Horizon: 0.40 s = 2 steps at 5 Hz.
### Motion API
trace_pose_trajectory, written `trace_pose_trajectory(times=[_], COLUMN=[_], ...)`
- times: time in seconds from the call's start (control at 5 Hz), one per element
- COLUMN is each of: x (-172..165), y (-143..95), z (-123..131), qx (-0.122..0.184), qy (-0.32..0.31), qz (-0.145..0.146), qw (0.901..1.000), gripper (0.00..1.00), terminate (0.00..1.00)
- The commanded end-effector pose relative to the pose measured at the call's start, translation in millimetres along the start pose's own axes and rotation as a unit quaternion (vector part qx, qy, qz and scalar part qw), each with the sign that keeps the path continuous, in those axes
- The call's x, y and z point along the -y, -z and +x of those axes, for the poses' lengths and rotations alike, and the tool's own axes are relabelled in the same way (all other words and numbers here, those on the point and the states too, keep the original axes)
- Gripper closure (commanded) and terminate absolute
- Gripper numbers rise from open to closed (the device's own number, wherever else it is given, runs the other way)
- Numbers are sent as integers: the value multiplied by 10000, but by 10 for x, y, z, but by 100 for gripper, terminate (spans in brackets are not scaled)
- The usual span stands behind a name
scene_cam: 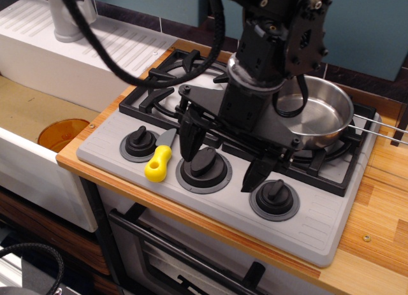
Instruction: End effector reaching pot or pan
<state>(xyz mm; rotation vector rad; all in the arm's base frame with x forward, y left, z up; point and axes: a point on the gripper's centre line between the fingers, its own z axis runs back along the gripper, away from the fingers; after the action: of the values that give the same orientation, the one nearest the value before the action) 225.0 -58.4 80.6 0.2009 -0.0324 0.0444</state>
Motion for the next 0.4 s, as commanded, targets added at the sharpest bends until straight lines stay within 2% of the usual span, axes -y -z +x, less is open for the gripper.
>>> trace_pose_trajectory(times=[0.0,0.2], x=[0,102], y=[0,-186], z=[0,101], qx=[0,-158], qy=[0,-194], qz=[0,-34], qw=[10000,9997], gripper=[0,0], terminate=[0,0])
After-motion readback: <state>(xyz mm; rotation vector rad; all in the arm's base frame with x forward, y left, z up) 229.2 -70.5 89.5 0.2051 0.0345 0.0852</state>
